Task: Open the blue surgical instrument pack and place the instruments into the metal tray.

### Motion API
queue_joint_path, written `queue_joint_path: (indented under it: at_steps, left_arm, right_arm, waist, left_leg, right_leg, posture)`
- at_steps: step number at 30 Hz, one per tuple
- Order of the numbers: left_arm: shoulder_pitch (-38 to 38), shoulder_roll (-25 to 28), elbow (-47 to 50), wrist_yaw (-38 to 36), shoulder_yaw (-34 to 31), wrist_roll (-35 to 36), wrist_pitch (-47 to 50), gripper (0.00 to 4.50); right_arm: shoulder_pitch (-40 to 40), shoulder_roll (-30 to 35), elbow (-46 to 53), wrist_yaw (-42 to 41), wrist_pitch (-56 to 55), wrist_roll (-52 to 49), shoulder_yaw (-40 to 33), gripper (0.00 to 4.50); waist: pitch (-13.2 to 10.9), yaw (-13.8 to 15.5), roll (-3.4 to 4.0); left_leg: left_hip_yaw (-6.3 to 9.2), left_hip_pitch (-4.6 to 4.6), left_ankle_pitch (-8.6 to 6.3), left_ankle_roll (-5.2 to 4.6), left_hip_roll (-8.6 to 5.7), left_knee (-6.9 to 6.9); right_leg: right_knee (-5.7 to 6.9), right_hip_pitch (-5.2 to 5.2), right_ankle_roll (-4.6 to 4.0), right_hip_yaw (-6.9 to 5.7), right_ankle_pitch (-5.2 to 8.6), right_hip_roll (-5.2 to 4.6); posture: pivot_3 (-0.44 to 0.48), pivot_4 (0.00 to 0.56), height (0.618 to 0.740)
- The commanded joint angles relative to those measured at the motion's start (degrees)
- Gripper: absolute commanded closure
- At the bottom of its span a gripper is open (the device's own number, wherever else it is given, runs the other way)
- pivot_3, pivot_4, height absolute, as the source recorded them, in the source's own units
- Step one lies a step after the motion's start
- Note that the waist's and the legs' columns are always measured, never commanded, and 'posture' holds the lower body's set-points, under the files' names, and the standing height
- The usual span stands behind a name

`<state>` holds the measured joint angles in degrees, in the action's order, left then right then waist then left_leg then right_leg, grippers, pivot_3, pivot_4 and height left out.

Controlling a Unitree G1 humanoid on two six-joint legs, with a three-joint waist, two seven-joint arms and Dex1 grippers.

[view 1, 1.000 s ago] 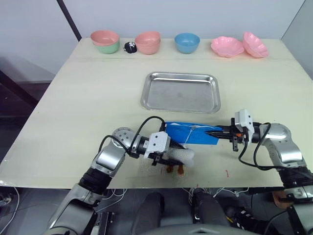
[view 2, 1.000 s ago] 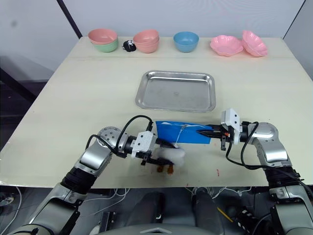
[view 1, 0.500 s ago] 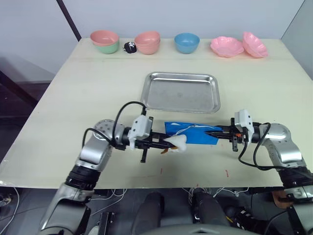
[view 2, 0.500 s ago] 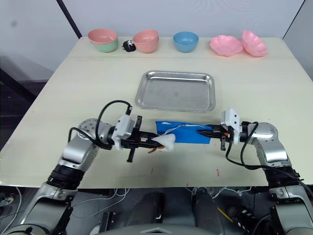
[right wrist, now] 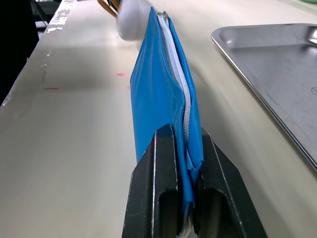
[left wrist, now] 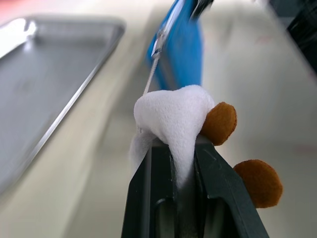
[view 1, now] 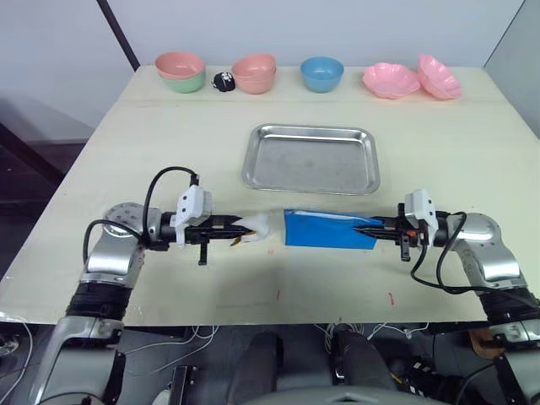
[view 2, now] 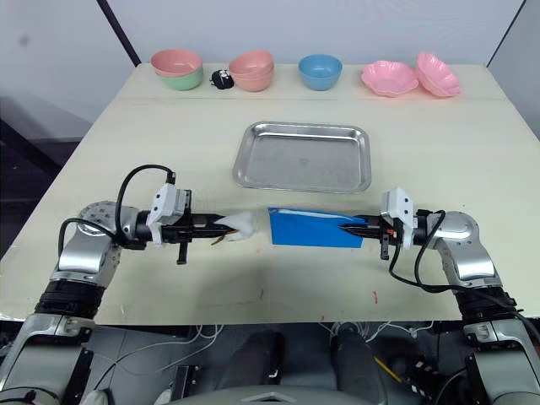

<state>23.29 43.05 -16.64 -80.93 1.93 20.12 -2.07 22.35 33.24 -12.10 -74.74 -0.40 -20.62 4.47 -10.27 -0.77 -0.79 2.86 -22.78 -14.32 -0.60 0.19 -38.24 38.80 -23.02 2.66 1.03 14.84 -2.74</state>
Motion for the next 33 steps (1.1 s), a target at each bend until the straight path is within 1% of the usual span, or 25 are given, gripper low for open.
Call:
queue_joint_path:
  at_steps: [1, 4, 9, 15, 17, 19, 25, 33]
  left_arm:
    - [-0.78, 1.12, -0.85, 0.26, -1.43, -1.15, -1.83, 4.46]
    - [-2.55, 0.84, -0.45, 0.06, -0.18, -2.35, -2.45, 4.46]
    - [-3.78, -0.71, 1.26, 1.0, 0.68, -2.39, -1.39, 4.46]
    - [-5.26, -0.63, 0.44, 0.36, 2.78, -4.48, -1.66, 4.46]
    - [-5.43, -0.64, -0.8, 0.29, 3.71, -6.01, -3.35, 4.46]
    - [-5.43, -1.2, -1.42, 0.53, 3.81, -5.96, -3.47, 4.46]
    - [-5.73, -1.14, -1.43, 0.53, 4.86, -6.96, -4.09, 4.46]
    - [-5.7, -1.18, -0.43, 0.91, 5.03, -6.58, -3.22, 4.46]
  right_arm:
    - [-0.54, 0.77, -0.36, -0.15, -0.13, 0.57, -0.5, 4.5]
    - [-0.6, 0.82, -0.17, -0.12, -0.11, 0.4, -0.64, 4.5]
    - [-0.52, 0.28, 1.13, 0.18, 0.8, -1.3, -1.54, 4.5]
    - [-1.06, 0.71, 1.35, -0.33, -0.23, -1.5, -1.68, 4.5]
    - [-1.09, 0.46, 1.65, -0.43, -0.29, -2.04, -1.84, 4.5]
    - [-1.03, 0.08, 1.99, -0.53, 0.08, -3.0, -2.13, 4.5]
    - [-1.2, -0.03, 4.12, -1.58, 2.87, -6.56, -3.31, 4.5]
    - [-2.06, -1.38, 10.08, -1.9, 12.5, -16.26, -6.1, 4.5]
  waist:
    - [0.0, -0.01, 0.0]
    - [0.0, -0.02, 0.0]
    - [0.0, 0.02, 0.0]
    - [0.01, 0.0, 0.01]
    - [0.02, 0.0, 0.03]
    - [0.03, 0.01, 0.04]
    - [0.05, 0.01, 0.08]
    - [0.05, 0.06, 0.09]
  left_leg:
    - [0.0, 0.0, 0.0, 0.0, 0.0, 0.0]
    - [0.0, 0.0, 0.0, 0.0, 0.01, 0.0]
    - [0.01, 0.0, 0.0, 0.0, 0.03, 0.0]
    - [-0.01, 0.0, 0.0, 0.0, 0.02, 0.01]
    - [-0.01, 0.01, 0.0, 0.0, 0.02, 0.01]
    - [-0.03, 0.02, 0.0, 0.0, 0.02, 0.01]
    - [-0.03, 0.02, 0.0, 0.0, 0.02, 0.01]
    - [-0.02, 0.02, 0.0, 0.0, 0.02, 0.01]
  right_leg:
    - [0.0, 0.0, 0.0, 0.0, 0.0, 0.0]
    - [0.01, 0.0, 0.0, 0.01, 0.0, 0.0]
    - [0.01, 0.0, 0.0, 0.0, 0.0, -0.01]
    - [0.01, 0.0, 0.0, 0.01, 0.0, -0.02]
    - [0.01, 0.0, 0.0, 0.02, 0.0, -0.02]
    - [0.01, 0.0, 0.0, 0.03, 0.0, -0.02]
    - [0.01, 0.0, 0.0, 0.03, 0.0, -0.03]
    - [0.02, 0.0, 0.0, 0.04, 0.0, -0.04]
  posture:
    - [0.0, 0.15, 0.74]
    - [0.0, 0.15, 0.74]
    - [0.0, 0.15, 0.74]
    - [0.0, 0.15, 0.74]
    - [0.0, 0.15, 0.74]
    - [0.0, 0.15, 0.74]
    - [0.0, 0.15, 0.74]
    - [0.0, 0.15, 0.74]
